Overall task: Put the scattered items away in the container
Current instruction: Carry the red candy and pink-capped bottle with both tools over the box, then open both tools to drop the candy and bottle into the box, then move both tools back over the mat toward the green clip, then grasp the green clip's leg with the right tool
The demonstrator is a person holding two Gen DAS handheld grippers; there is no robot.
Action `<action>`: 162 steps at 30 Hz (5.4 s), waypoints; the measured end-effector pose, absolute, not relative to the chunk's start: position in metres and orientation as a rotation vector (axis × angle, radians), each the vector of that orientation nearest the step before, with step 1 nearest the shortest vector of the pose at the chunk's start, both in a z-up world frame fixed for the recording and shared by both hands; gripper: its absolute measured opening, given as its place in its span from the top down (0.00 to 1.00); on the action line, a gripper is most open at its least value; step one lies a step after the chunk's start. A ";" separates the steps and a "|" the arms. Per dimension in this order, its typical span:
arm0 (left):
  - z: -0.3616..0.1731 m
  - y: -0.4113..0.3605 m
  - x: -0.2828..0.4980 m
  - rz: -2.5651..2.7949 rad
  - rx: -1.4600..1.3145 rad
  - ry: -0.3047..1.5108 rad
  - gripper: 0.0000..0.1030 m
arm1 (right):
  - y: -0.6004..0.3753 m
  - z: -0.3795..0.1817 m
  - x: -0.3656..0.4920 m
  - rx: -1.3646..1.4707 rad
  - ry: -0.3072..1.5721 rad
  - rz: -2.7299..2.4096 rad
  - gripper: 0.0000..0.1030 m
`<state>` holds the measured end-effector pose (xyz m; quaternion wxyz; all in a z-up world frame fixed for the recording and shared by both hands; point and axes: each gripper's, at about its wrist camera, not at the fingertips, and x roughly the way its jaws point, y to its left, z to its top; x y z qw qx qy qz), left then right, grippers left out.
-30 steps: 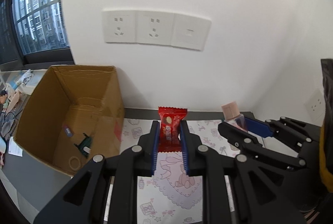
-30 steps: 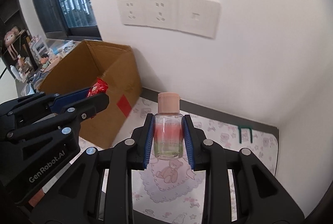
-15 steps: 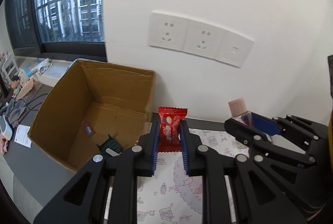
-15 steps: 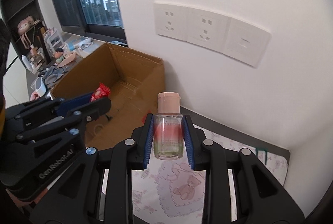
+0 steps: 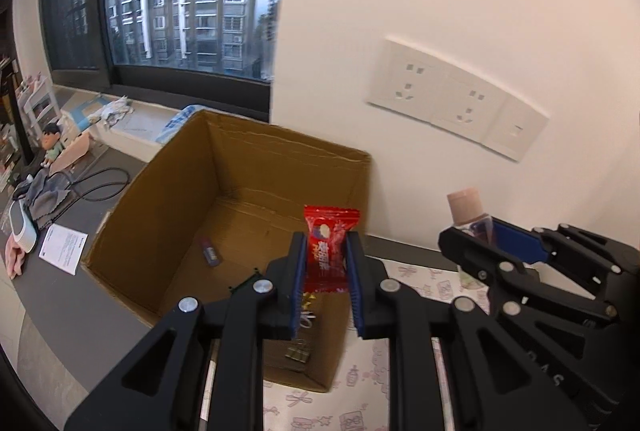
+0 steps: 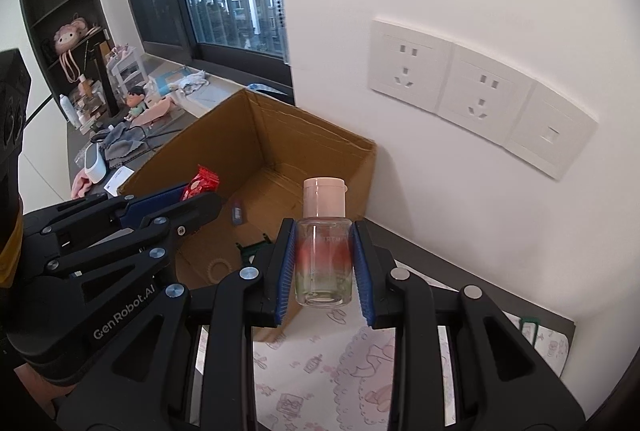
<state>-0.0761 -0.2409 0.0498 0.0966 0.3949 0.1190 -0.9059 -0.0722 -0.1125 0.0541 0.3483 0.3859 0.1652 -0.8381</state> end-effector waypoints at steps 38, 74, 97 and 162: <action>-0.038 -0.339 -0.106 -2.470 1.346 0.297 0.81 | -0.226 -0.041 -0.087 1.135 0.476 -2.025 0.72; 0.003 -0.363 -0.086 -2.437 1.262 0.425 0.00 | -0.189 -0.025 -0.102 1.164 0.371 -2.090 0.00; 0.025 -0.270 -0.104 -2.504 1.286 0.400 0.00 | -0.096 0.013 -0.119 1.142 0.294 -2.171 0.00; -0.206 0.123 -0.257 -2.599 2.070 0.127 0.05 | 0.284 -0.191 -0.282 1.801 0.027 -2.373 0.45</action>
